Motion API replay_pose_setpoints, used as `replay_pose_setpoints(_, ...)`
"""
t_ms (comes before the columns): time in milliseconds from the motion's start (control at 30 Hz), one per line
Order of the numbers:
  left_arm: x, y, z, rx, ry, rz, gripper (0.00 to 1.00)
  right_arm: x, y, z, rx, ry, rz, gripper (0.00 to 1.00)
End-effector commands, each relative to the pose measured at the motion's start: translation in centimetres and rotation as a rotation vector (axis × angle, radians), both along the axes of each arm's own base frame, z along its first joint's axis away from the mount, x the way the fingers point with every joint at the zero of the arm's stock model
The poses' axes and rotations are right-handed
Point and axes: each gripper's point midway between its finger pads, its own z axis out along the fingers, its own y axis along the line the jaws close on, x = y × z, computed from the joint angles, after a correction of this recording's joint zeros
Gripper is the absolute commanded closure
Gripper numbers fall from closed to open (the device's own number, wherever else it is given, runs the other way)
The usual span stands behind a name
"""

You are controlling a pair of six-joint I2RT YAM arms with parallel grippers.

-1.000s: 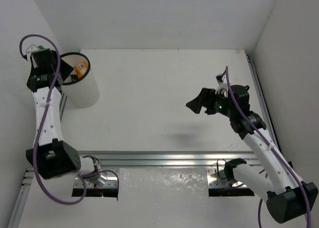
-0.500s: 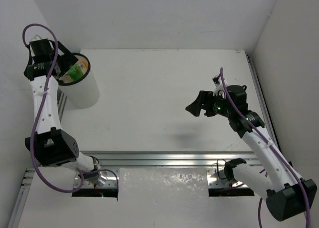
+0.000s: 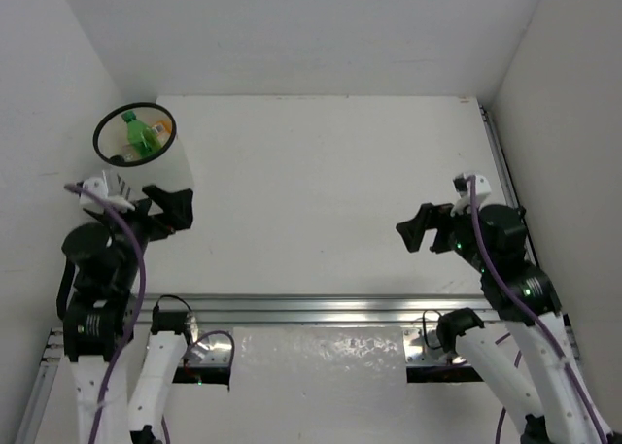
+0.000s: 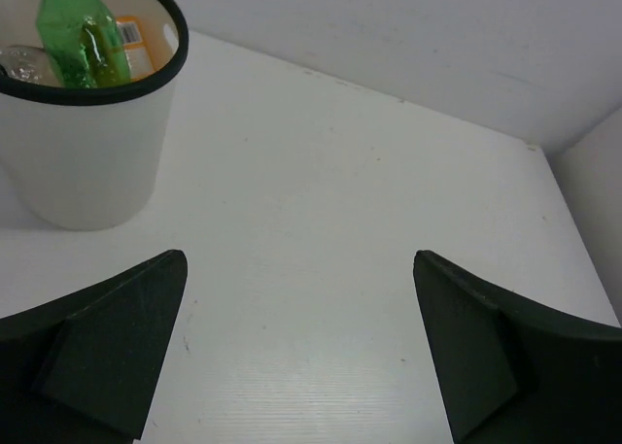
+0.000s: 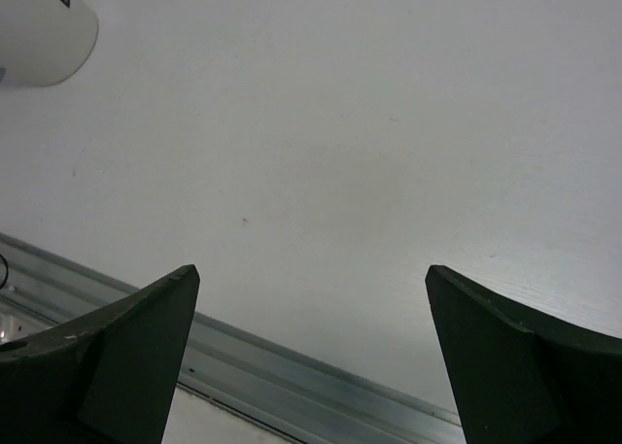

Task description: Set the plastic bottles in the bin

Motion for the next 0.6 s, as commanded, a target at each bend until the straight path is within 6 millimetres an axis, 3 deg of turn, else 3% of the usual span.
replay_pose_setpoints(0,-1.9,-0.4,-2.0,0.037,-0.002,-0.026,0.00,-2.1,-2.2,-1.3,-0.068,-0.013,-0.054,0.01)
replay_pose_setpoints(133,-3.7,-0.3,-2.3,0.024,-0.037,-0.008,0.00,-4.1,-3.5,-1.3,-0.063,-0.022,-0.107,0.01)
replay_pose_setpoints(233,-4.4,0.1,-3.1,0.014,-0.020,0.018,0.00,-5.2,-2.4,0.2,-0.008,-0.104,-0.034,0.01)
replay_pose_setpoints(400,-4.9,0.5,-3.8,0.008,-0.012,0.049,0.00,-5.8,-2.7,1.3,-0.003,-0.129,-0.043,0.01)
replay_pose_setpoints(567,-5.2,0.9,-3.6,-0.002,-0.019,0.074,0.00,-5.8,-2.5,0.9,-0.015,-0.086,-0.026,0.01)
